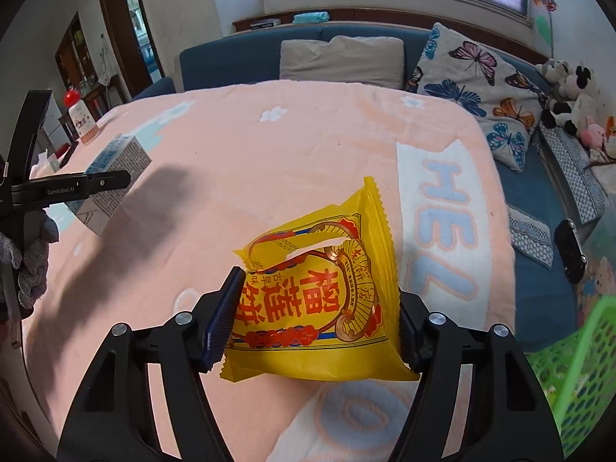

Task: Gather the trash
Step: 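Carry the carton and snack packet with both tools over the green basket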

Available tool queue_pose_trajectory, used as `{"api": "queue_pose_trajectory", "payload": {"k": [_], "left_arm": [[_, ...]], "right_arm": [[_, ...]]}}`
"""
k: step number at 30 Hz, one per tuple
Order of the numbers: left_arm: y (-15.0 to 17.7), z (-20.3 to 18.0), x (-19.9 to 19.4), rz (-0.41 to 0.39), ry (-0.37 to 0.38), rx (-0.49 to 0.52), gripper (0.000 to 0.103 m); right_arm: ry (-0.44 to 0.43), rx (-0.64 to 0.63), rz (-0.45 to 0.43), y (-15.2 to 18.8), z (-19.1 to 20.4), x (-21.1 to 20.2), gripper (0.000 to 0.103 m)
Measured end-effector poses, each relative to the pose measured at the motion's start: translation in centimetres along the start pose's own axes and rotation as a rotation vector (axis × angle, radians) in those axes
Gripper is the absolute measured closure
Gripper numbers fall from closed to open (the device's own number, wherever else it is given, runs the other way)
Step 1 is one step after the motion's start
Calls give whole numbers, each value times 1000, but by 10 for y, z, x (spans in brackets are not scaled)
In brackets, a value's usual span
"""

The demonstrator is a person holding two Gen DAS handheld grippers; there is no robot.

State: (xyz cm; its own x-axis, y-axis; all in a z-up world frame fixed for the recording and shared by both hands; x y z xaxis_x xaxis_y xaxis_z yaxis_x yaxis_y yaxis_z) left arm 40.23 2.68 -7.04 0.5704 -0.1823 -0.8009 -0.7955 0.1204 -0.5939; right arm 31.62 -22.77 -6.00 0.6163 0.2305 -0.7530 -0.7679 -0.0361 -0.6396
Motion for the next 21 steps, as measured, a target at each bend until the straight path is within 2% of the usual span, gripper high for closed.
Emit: {"api": "queue_pose_trajectory", "payload": {"k": [13,21], "left_arm": [[21,-71,-63,-64,104,90,39],[32,-129,-87,-84,178,171,39]], "right_arm": [[5,50,-99,31,-8,-84,36],[86,135,-153,59,-52,-135,36]]}}
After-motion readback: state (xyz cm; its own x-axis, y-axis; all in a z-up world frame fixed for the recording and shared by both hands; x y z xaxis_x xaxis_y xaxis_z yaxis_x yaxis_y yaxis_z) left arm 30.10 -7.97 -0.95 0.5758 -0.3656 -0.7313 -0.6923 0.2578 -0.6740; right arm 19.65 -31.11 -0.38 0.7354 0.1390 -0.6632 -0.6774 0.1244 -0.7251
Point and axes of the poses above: each gripper's, at about its wrist camera, not at the fingertips, and x roughly the way its jaws point, z to its left, y to its underside, the point moved 1 cm from there along x, roughly the way its jaws point, and after that the axes turned 4 degrees about x, right-handed, at the moved point
